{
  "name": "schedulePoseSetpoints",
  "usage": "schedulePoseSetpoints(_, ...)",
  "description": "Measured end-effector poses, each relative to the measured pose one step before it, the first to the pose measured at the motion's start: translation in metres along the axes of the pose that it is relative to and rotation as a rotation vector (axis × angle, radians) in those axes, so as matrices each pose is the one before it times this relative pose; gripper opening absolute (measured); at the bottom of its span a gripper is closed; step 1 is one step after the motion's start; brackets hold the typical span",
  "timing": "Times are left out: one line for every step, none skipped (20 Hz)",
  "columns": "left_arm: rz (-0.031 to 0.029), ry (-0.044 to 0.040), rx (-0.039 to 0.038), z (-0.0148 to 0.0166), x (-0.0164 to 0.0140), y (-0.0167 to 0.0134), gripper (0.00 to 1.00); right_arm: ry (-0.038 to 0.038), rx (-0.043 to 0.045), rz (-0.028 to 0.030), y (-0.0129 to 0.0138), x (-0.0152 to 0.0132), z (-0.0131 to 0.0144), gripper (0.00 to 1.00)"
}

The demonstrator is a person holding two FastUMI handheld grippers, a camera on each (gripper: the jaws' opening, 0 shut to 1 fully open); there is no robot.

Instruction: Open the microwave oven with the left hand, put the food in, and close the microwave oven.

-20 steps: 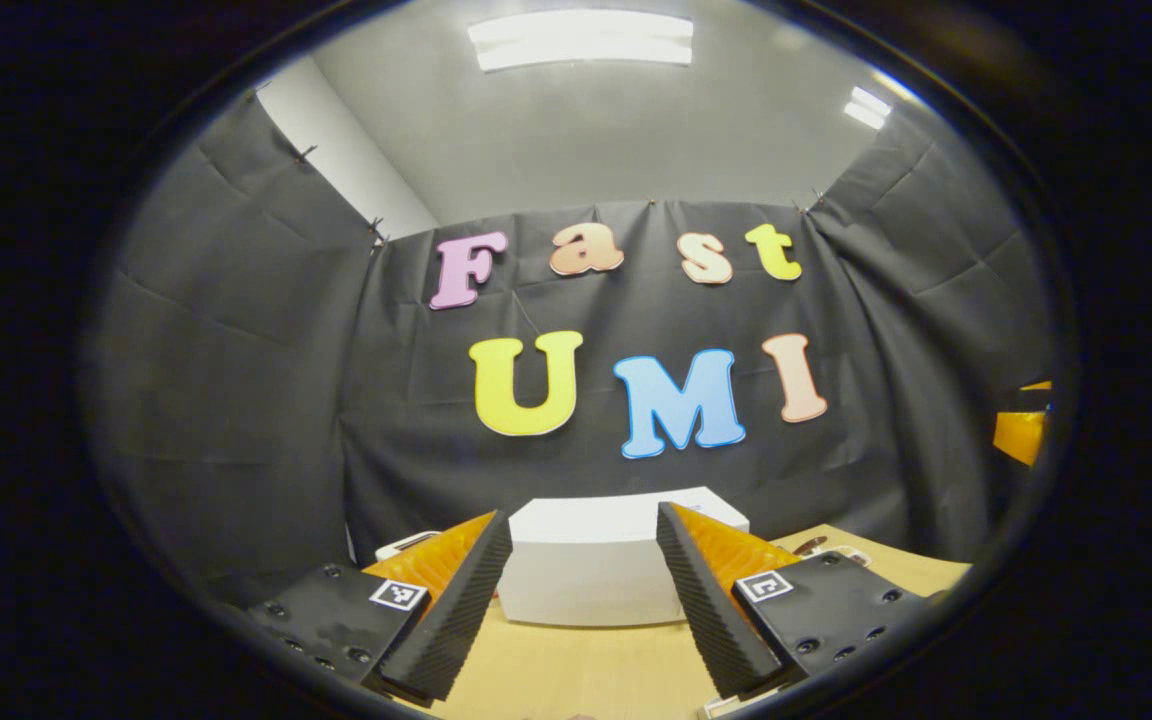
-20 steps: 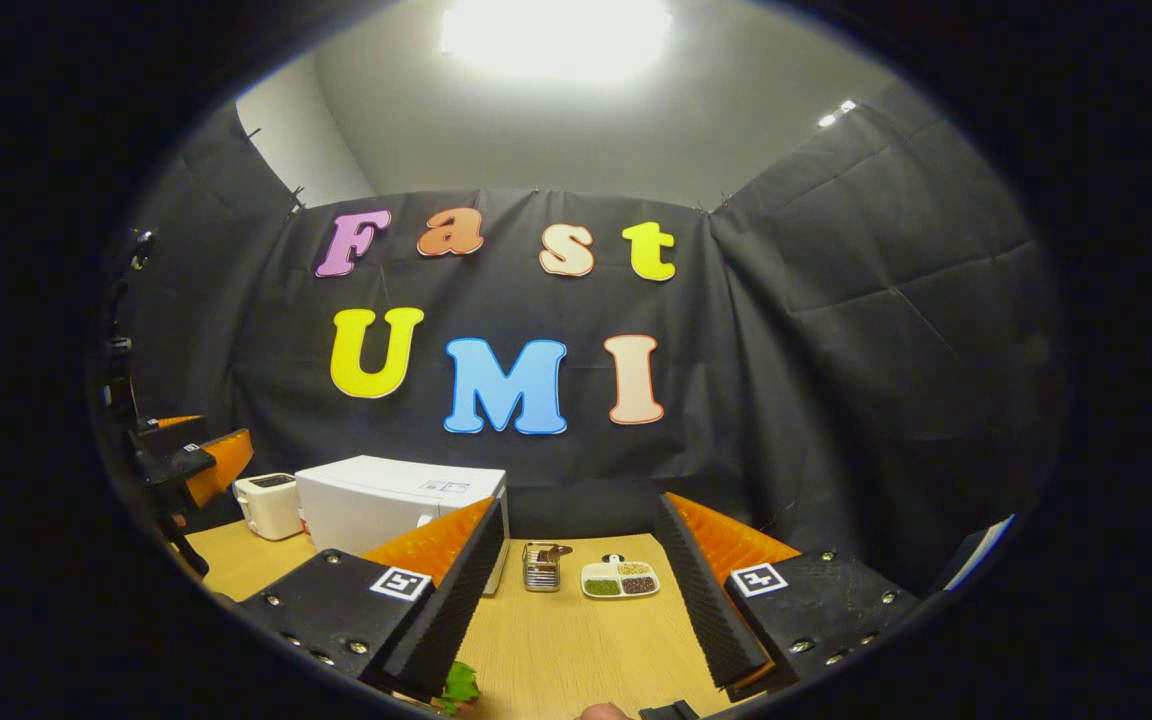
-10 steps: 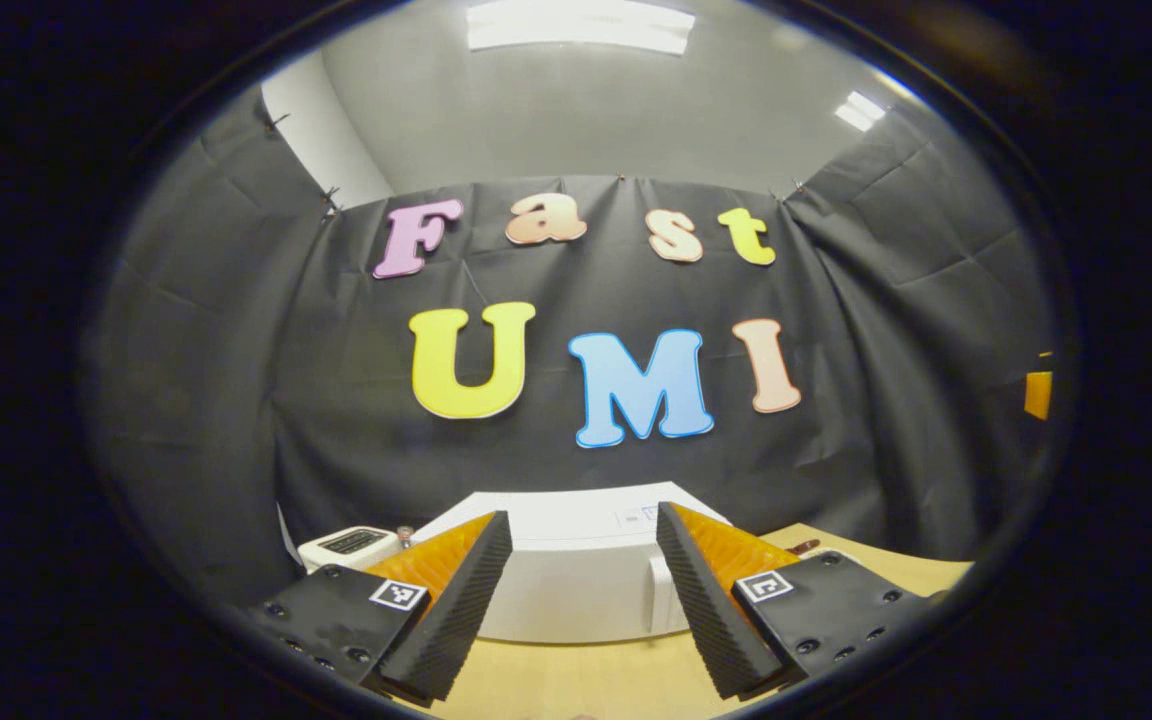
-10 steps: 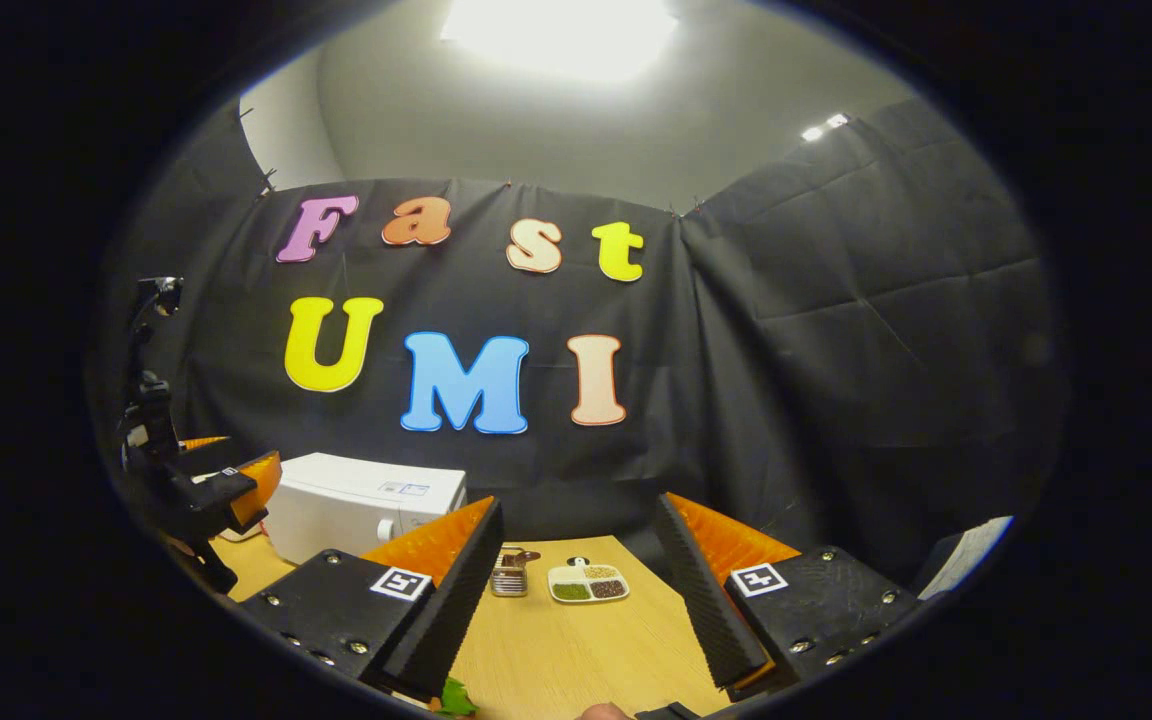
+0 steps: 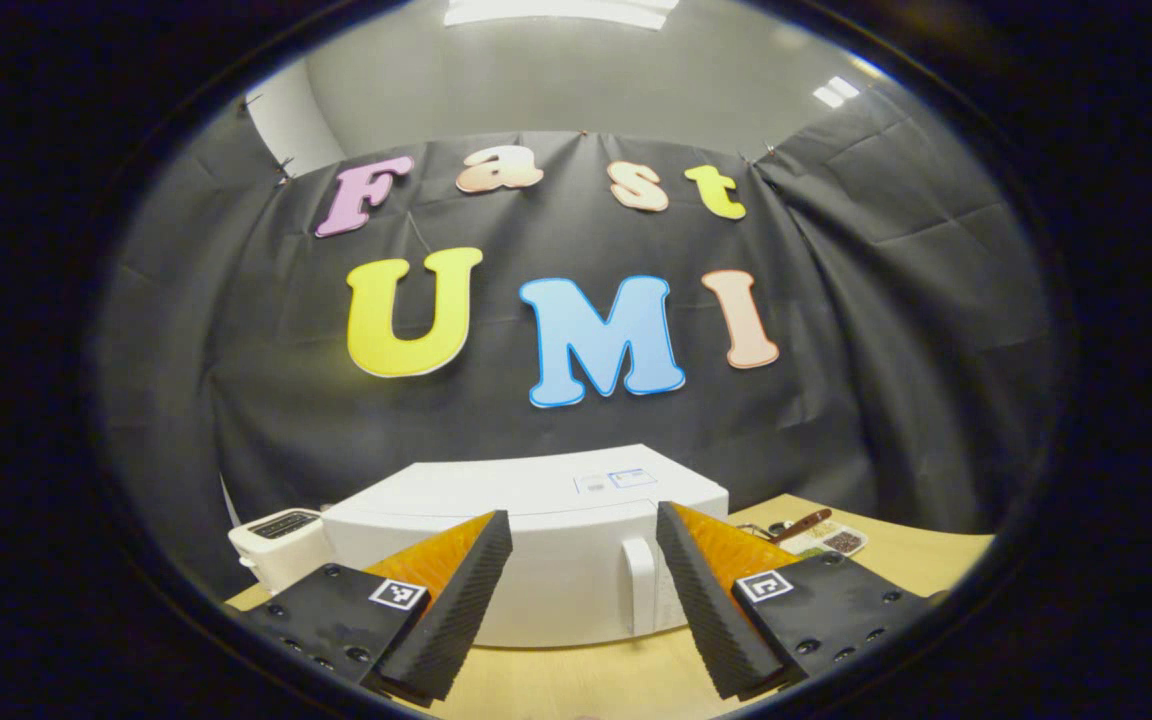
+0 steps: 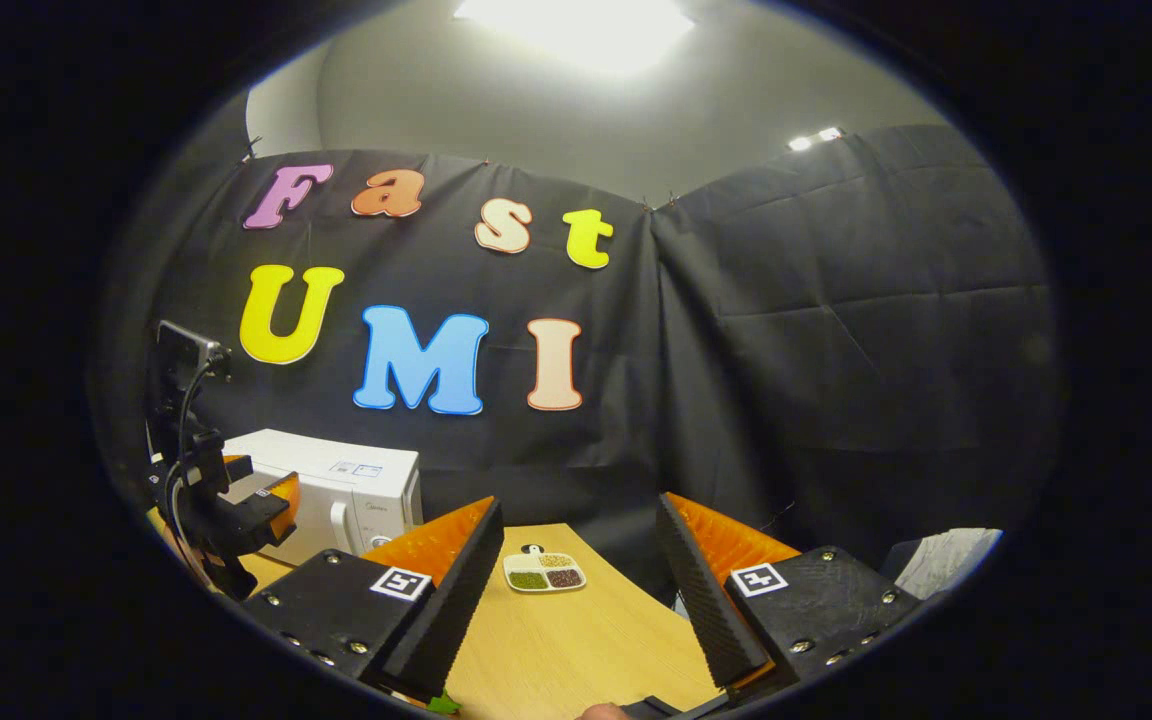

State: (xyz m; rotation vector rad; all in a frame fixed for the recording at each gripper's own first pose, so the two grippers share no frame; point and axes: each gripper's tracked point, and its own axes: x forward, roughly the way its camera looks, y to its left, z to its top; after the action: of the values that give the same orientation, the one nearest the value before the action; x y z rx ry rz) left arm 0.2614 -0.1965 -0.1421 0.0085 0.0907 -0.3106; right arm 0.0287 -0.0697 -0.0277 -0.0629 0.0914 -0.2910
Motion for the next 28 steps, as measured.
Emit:
schedulePoseSetpoints(-0.01263,0.01348,0.00482,-0.00892,0.00731,-0.00543,1.0,0.00639,-0.00546,-0.01168,0.00037,-0.00038,-0.00114,0.93)
schedulePoseSetpoints(-0.01121,0.01359,0.00319,-0.0091,0.00775,-0.00465,1.0,0.00563,-0.00429,-0.01138,-0.00012,0.00013,-0.00052,0.93)
schedulePoseSetpoints(-0.00888,0.01303,0.00326,-0.00915,0.00841,-0.00305,1.0,0.00475,-0.0027,-0.00968,-0.00032,0.00049,-0.00126,0.93)
schedulePoseSetpoints(-0.00789,0.01529,0.00372,-0.00876,0.00705,-0.00374,0.94,0.00507,-0.00419,-0.00791,0.00026,-0.00049,-0.00128,0.93)
schedulePoseSetpoints(-0.00946,0.01608,0.00786,-0.00956,0.00785,-0.00394,0.93,0.00366,-0.00864,-0.00706,-0.00033,-0.00058,-0.00152,0.93)
schedulePoseSetpoints(-0.00807,0.01383,0.00767,-0.00876,0.00753,-0.00458,0.97,0.00524,-0.01162,-0.00813,-0.00103,0.00017,-0.00174,0.93)
schedulePoseSetpoints(-0.00904,0.01574,0.00354,-0.00932,0.00576,-0.0038,0.97,0.007,-0.01052,-0.00787,-0.0009,-0.00075,-0.00176,0.93)
schedulePoseSetpoints(-0.00789,0.01844,0.00073,-0.00757,0.00732,-0.00295,0.97,0.00782,-0.00534,-0.00851,-0.00114,0.00003,-0.00132,0.93)
schedulePoseSetpoints(-0.0046,0.01727,-0.00089,-0.00688,0.00748,-0.00241,0.97,0.00651,-0.00011,-0.00872,-0.00181,-0.00031,-0.00083,0.93)
schedulePoseSetpoints(-0.00374,0.01846,0.00033,-0.00936,0.00519,-0.00295,0.97,0.00542,0.00178,-0.00815,-0.0006,-0.00012,-0.00001,0.93)
schedulePoseSetpoints(0.00062,0.0158,0.00096,-0.00828,0.00619,-0.00222,1.0,0.00386,-0.0016,-0.00675,-0.00155,-0.00055,-0.00126,0.93)
schedulePoseSetpoints(-0.00156,0.01925,0.00096,-0.00554,0.00694,-0.00087,0.97,0.00107,-0.00619,-0.00631,-0.00115,-0.0006,-0.00044,0.93)
schedulePoseSetpoints(-0.00076,0.01722,0.00073,-0.00667,0.0063,-0.00167,1.0,-0.00033,-0.00866,-0.00631,-0.00095,-0.00046,0.00047,0.93)
schedulePoseSetpoints(-0.0076,0.016,0.00008,-0.00604,0.00517,-0.00436,1.0,-0.0007,-0.00753,-0.00727,-0.00235,-0.00002,0.00003,0.93)
schedulePoseSetpoints(0.00067,0.01014,0.00196,-0.0048,0.00397,-0.00124,0.94,0.00053,-0.00402,-0.00667,-0.00182,-0.00083,0.00067,0.93)
schedulePoseSetpoints(0.00073,0.00656,0.00139,-0.00409,0.00125,-0.00091,0.92,0.00035,-0.00127,-0.00587,-0.00228,-0.00168,0.00024,0.93)
schedulePoseSetpoints(-0.00069,0.00215,0.00097,-0.00023,0.00085,-0.00218,0.88,0.00322,-0.0007,-0.00528,-0.002,-0.00065,-0.00057,0.93)
schedulePoseSetpoints(0.00214,-0.00323,0.00344,0.00276,0.00233,0.00016,0.83,0.00392,-0.00225,-0.00467,-0.00225,-0.00126,-0.00138,0.93)
schedulePoseSetpoints(0.00085,-0.00461,0.00644,0.00256,0.00212,-0.00047,0.67,0.00158,-0.00276,-0.00465,-0.00235,-0.00036,-0.00067,0.93)
schedulePoseSetpoints(0.00166,-0.00564,0.00444,0.00336,0.00071,-0.00054,0.62,0.00139,-0.00166,-0.00314,-0.00166,-0.00067,0.00026,0.93)
schedulePoseSetpoints(-0.00023,-0.00701,0.00305,0.00229,0.00143,-0.00093,0.57,0.00061,0.00071,-0.00098,-0.0013,-0.00083,-0.00002,0.93)
schedulePoseSetpoints(0.00174,-0.00615,0.00339,0.00181,-0.00142,-0.00051,0.51,-0.00267,0.00149,0.00023,-0.00113,-0.00095,0.00135,0.93)
schedulePoseSetpoints(0.00594,-0.00096,0.00084,0.00016,0.00029,0.00056,0.43,-0.00374,-0.00067,0.00035,-0.00041,-0.00027,0.00126,0.93)
schedulePoseSetpoints(-0.00166,0.00483,-0.00449,-0.00046,-0.00031,-0.00049,0.45,-0.00317,-0.00241,0.00222,-0.00028,-0.00057,0.00028,0.93)
schedulePoseSetpoints(-0.00054,0.0054,-0.0087,-0.00151,-0.00014,-0.00037,0.41,-0.00132,-0.00245,0.00423,-0.00026,-0.0006,0.00101,0.93)
schedulePoseSetpoints(-0.00678,0.00243,-0.01466,0.00031,0.00008,0.00027,0.39,-0.00005,-0.00057,0.00582,-0.00019,-0.00129,-0.00086,0.93)
schedulePoseSetpoints(-0.00598,0.00436,-0.01514,-0.00078,-0.00122,0.00013,0.36,-0.00036,0.00091,0.00551,-0.00022,-0.00137,0.00003,0.93)
schedulePoseSetpoints(-0.00471,0.0057,-0.01392,0.00028,-0.0001,-0.00059,0.34,0.00148,0.00049,0.00476,-0.00054,-0.00065,-0.00155,0.93)
